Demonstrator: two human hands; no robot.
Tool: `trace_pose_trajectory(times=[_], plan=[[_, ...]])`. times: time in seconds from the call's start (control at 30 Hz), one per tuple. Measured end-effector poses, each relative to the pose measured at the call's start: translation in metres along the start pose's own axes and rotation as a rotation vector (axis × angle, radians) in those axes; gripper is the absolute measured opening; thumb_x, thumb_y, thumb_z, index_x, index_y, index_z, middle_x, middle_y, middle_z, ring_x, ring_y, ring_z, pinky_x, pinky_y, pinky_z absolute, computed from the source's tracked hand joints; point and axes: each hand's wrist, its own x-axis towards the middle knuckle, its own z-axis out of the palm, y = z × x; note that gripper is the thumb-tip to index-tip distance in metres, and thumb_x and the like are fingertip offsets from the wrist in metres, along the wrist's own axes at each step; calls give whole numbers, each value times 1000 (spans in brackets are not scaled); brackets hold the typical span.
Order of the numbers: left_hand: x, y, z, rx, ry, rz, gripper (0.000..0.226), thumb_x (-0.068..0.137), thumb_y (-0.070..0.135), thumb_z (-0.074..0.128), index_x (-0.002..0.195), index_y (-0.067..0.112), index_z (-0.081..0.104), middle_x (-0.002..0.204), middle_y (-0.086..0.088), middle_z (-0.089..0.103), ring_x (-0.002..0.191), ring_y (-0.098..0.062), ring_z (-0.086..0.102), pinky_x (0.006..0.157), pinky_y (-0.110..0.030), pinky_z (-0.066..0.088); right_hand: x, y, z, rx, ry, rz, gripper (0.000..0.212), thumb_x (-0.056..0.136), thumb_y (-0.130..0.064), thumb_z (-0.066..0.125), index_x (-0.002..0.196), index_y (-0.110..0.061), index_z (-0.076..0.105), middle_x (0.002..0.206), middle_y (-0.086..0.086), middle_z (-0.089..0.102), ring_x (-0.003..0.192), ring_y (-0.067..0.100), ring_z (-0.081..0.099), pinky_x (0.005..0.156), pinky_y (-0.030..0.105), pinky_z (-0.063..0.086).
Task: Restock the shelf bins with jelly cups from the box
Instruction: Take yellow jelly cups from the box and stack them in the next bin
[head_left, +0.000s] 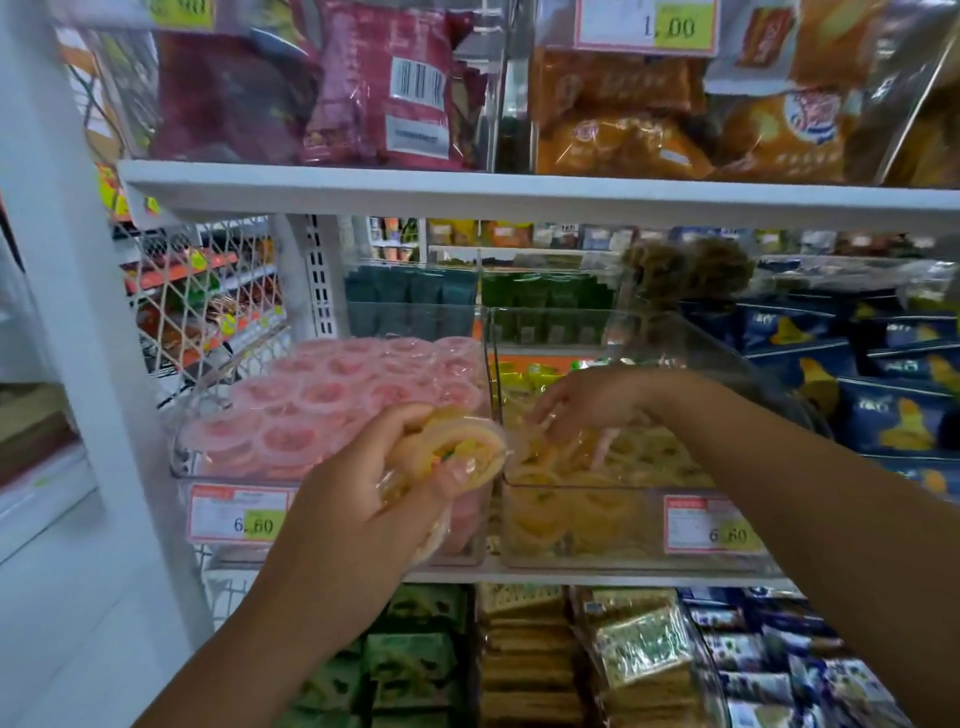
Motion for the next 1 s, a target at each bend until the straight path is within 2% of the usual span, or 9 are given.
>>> trace_pose_trajectory(times=[0.1,0.17,0.27,0.37,0.43,0.53,0.7,0.9,1.0], plan=[[-3,-1,4,-14,15,20,24,83,59,62,103,47,58,93,29,66,76,5,64,60,-11,47,-13,13,-15,-135,181,-3,33,82,-25,74,107,-6,63,103,11,67,89,19,65,75,31,54],[-6,-3,7,-21,10,11,28,82,60,61,105,45,58,94,27,66,76,4,64,59,-13,48,-18,25,-21,-35,204,-14,32,79,-26,77,103,-6,67,102,15,69,88,20,62,80,34,51],[-9,-1,10,-8,-3,18,30,81,59,59,107,46,57,98,30,65,82,5,63,60,-16,46,-20,36,-18,88,125,-17,15,84,-17,73,98,-11,72,94,8,70,83,16,59,72,25,48],[-9,2,13,5,-6,27,31,83,62,59,109,45,56,98,32,64,82,6,63,60,-15,44,-16,41,-10,134,106,9,20,88,-1,63,106,-7,69,106,18,69,78,16,63,66,22,54],[-9,5,14,-6,-15,18,29,80,57,58,107,44,57,96,32,64,78,6,63,58,-13,44,-16,40,-7,150,98,29,21,88,5,61,103,-8,69,108,21,69,81,17,67,64,22,56],[-10,8,14,-6,-22,8,28,77,53,56,104,46,57,94,32,64,75,6,63,57,-13,44,-19,35,-4,67,135,24,19,90,2,58,97,-13,67,94,13,69,71,11,65,57,17,53],[-11,9,17,-23,-17,-26,29,75,55,55,103,47,57,88,26,66,62,2,62,54,-16,42,-20,24,-3,-95,150,47,24,91,-5,57,110,-15,67,82,3,64,69,9,61,53,15,50],[-12,11,18,-24,-27,-54,22,76,50,58,98,47,58,93,37,62,84,13,60,63,-3,42,-18,30,1,-157,211,57,31,93,-1,51,116,-15,67,77,2,61,62,8,55,51,14,47],[-11,10,16,-4,-34,-53,23,75,53,57,98,48,57,95,39,62,87,14,59,65,-2,42,-23,29,2,-170,199,11,28,94,-12,56,120,-21,65,91,-1,65,72,6,59,58,14,50]])
